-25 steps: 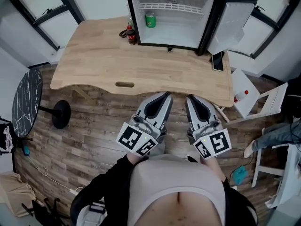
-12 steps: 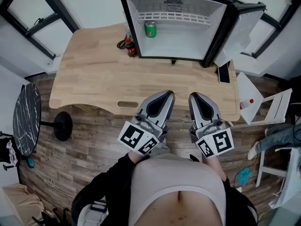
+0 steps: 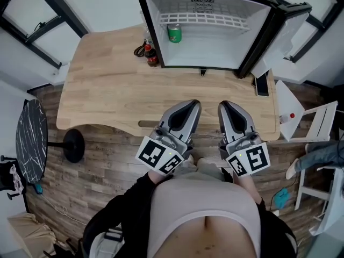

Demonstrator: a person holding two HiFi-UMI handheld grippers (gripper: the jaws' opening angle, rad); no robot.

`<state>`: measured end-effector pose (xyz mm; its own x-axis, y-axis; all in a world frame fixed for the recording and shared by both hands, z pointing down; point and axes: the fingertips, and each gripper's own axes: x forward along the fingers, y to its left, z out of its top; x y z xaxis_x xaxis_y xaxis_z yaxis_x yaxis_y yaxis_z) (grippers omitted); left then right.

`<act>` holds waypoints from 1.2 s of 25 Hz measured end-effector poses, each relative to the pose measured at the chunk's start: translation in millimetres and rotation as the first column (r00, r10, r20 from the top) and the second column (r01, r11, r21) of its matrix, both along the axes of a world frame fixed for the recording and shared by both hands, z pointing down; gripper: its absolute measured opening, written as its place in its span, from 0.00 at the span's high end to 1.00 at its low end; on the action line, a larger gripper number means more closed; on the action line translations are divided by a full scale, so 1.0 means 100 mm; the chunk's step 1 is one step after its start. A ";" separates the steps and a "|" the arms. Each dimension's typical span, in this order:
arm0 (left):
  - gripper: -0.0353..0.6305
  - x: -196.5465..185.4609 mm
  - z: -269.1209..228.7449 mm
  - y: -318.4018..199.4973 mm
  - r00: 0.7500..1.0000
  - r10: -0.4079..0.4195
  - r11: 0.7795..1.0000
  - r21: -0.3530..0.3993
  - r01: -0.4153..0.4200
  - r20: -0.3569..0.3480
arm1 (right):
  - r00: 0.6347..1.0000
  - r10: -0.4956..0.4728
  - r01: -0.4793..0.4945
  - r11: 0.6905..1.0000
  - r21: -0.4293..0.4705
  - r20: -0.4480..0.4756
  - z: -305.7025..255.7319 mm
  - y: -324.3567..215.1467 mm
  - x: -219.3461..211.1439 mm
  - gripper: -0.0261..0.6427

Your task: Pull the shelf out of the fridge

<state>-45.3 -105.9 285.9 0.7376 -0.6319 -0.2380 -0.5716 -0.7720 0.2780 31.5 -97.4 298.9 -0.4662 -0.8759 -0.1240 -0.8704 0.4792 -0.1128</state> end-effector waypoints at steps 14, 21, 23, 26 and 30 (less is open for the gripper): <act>0.94 0.01 0.01 -0.17 1.000 0.010 1.000 -0.007 -0.010 0.012 | 0.999 0.028 -0.028 1.000 -0.014 0.024 0.04 -0.11 0.08 0.90; 0.93 0.13 0.07 -0.40 1.000 0.009 1.000 -0.013 -0.009 0.016 | 0.999 0.032 -0.032 0.999 -0.018 0.032 0.12 -0.33 0.22 0.90; 0.93 0.16 0.06 -0.53 1.000 -0.001 1.000 -0.008 0.001 0.017 | 0.999 0.027 -0.026 1.000 -0.016 0.034 0.12 -0.46 0.26 0.90; 0.93 0.21 0.03 -0.76 1.000 -0.023 1.000 -0.001 0.023 0.016 | 0.999 0.013 -0.013 1.000 -0.010 0.036 0.10 -0.70 0.33 0.90; 0.93 0.26 -0.02 -1.10 0.998 -0.061 0.998 0.008 0.060 0.014 | 0.999 -0.025 0.025 1.000 -0.004 0.031 0.06 -1.09 0.39 0.90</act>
